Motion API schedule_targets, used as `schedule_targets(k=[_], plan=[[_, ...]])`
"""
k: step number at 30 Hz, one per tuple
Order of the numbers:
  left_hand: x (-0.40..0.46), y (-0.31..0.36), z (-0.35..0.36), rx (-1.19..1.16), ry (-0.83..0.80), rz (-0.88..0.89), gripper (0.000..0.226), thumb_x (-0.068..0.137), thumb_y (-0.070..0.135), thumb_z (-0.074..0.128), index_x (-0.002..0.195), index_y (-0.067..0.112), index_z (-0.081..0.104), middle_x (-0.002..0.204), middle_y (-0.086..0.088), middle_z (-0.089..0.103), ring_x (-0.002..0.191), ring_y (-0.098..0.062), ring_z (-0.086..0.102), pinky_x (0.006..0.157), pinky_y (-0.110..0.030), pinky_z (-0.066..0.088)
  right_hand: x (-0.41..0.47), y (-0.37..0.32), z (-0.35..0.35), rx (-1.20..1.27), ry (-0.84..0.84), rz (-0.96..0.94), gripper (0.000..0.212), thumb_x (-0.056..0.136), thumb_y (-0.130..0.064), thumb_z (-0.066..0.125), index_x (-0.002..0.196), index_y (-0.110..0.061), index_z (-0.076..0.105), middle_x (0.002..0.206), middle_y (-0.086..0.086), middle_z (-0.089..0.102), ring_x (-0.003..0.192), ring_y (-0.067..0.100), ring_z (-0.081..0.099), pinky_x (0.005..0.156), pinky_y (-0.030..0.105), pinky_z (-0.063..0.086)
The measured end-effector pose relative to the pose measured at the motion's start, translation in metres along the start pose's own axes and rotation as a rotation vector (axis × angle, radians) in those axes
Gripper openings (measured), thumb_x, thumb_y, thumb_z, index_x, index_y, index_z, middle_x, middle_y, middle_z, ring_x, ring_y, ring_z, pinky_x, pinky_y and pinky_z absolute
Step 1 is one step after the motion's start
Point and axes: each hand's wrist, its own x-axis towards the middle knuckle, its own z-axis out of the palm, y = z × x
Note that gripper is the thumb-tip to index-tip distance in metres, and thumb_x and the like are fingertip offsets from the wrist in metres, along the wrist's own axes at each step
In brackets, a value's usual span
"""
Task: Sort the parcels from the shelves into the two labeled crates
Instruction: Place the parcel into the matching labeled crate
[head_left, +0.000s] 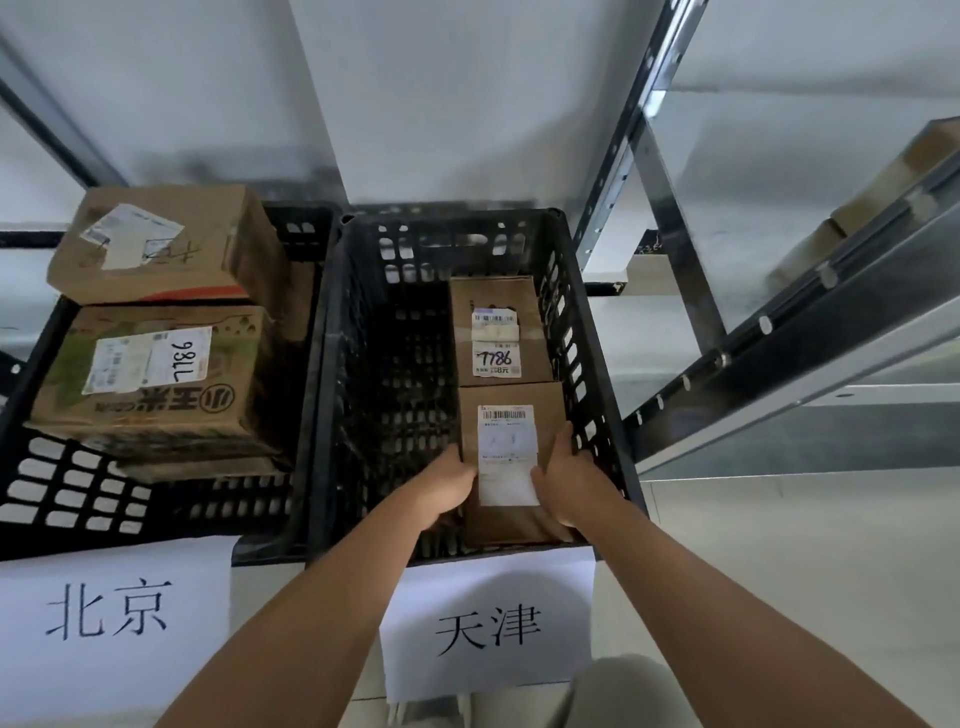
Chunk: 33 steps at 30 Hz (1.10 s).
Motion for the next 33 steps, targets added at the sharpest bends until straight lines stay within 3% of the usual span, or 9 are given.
schedule_targets(k=[2,5,8,12,14,17,20,28,33], plan=[[0.011,-0.003,0.001,0.067,-0.017,0.024,0.057,0.104,0.039,0.047,0.156,0.026,0.028,0.151,0.0,0.045,0.136,-0.024,0.045,0.114,-0.037,0.036,0.007,-0.002,0.001,-0.157,-0.069,0.009,0.068,0.103,-0.018,0.04,0.157,0.0,0.002,0.154,0.031,0.024,0.131,0.043,0.045,0.103,0.047,0.046],[0.034,-0.014,0.004,0.144,-0.044,-0.009,0.067,0.1,0.042,0.052,0.157,0.027,0.021,0.152,-0.002,0.042,0.135,-0.026,0.046,0.115,-0.044,0.037,0.016,-0.002,0.005,-0.294,-0.109,0.007,0.06,0.1,-0.013,0.045,0.152,0.003,0.02,0.148,0.03,0.032,0.122,0.037,0.056,0.1,0.043,0.051],[0.048,-0.022,0.009,0.228,0.005,-0.065,0.064,0.103,0.034,0.048,0.157,0.018,0.018,0.152,-0.014,0.042,0.133,-0.036,0.048,0.111,-0.049,0.041,0.02,-0.004,0.01,-0.487,-0.102,-0.059,0.056,0.099,-0.006,0.047,0.15,0.007,0.026,0.151,0.03,0.025,0.122,0.037,0.056,0.095,0.041,0.051],[0.05,-0.018,0.015,0.43,0.129,-0.081,0.052,0.108,0.025,0.031,0.157,0.007,0.022,0.152,-0.022,0.041,0.137,-0.037,0.044,0.113,-0.044,0.037,0.028,-0.006,0.017,-0.635,-0.024,-0.267,0.072,0.096,-0.009,0.056,0.156,-0.005,0.017,0.156,0.027,0.012,0.138,0.046,0.032,0.104,0.049,0.044],[0.05,-0.016,0.014,0.633,0.12,-0.053,0.071,0.105,0.03,0.044,0.159,0.007,0.004,0.163,-0.023,0.017,0.148,-0.036,0.027,0.12,-0.045,0.028,0.036,-0.005,0.017,-0.679,-0.03,-0.359,0.078,0.098,-0.015,0.055,0.159,-0.01,0.006,0.164,0.024,0.0,0.15,0.044,0.009,0.117,0.051,0.027],[0.048,-0.018,0.009,1.207,0.11,0.209,0.114,0.092,0.058,0.058,0.154,0.009,-0.025,0.159,-0.02,-0.031,0.151,-0.036,-0.021,0.124,-0.049,-0.002,0.046,-0.002,0.016,-0.69,-0.125,-0.363,0.097,0.094,-0.03,0.065,0.16,-0.011,-0.004,0.165,0.022,-0.012,0.153,0.039,-0.001,0.121,0.051,0.019],[0.056,-0.026,0.005,1.442,0.036,0.304,0.117,0.088,0.075,0.048,0.155,0.01,-0.022,0.162,-0.014,-0.029,0.151,-0.029,-0.023,0.124,-0.046,-0.009,0.053,0.005,0.018,-0.684,-0.144,-0.372,0.103,0.092,-0.035,0.068,0.16,-0.014,-0.006,0.165,0.021,-0.014,0.153,0.039,-0.003,0.121,0.051,0.016],[0.061,-0.026,0.006,1.505,0.033,0.275,0.118,0.086,0.076,0.05,0.156,0.01,-0.02,0.163,-0.012,-0.028,0.152,-0.027,-0.022,0.124,-0.045,-0.009,0.059,0.005,0.021,-0.66,-0.155,-0.365,0.107,0.089,-0.031,0.072,0.16,-0.018,-0.007,0.165,0.019,-0.016,0.153,0.037,-0.006,0.123,0.051,0.014],[0.053,-0.019,0.007,1.582,0.099,0.29,0.112,0.089,0.075,0.045,0.157,0.011,-0.017,0.165,-0.011,-0.023,0.152,-0.028,-0.02,0.121,-0.045,-0.013,0.051,0.001,0.017,-0.677,-0.113,-0.38,0.105,0.089,-0.038,0.071,0.16,-0.015,-0.003,0.165,0.023,-0.008,0.152,0.04,0.004,0.12,0.049,0.021]])
